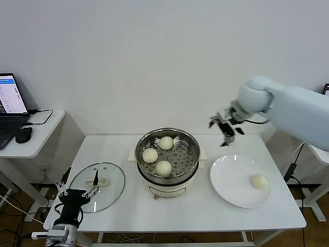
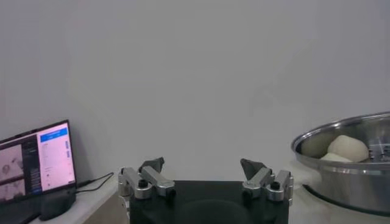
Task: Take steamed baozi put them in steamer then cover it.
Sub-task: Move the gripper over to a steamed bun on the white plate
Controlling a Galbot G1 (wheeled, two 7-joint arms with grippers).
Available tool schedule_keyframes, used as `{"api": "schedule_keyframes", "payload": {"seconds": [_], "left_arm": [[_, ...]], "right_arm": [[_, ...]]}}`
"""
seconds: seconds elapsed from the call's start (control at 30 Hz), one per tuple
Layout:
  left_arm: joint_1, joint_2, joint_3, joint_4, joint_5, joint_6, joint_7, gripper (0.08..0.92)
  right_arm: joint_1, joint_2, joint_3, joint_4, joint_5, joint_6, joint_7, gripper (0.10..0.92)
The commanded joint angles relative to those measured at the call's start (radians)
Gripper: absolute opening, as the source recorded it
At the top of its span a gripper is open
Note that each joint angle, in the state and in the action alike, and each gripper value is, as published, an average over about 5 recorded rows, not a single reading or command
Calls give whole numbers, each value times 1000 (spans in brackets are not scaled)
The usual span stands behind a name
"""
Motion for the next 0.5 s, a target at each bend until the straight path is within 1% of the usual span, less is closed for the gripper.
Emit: {"api": "schedule_keyframes", "payload": {"seconds": [0.03,0.27,0.5], "left_arm": [[4,2,10,4,0,-1,2,823],[16,-3,7,3,3,0,-3,823],[25,-13,3,-3,13,0,-5,823]], "right_arm": [[-332,-230,275,-33,-122,8,-61,823],[-668,-215,572,-132,-236,93,-78,823],[-779,-139,666,-236,-315,147,-60,823]]}}
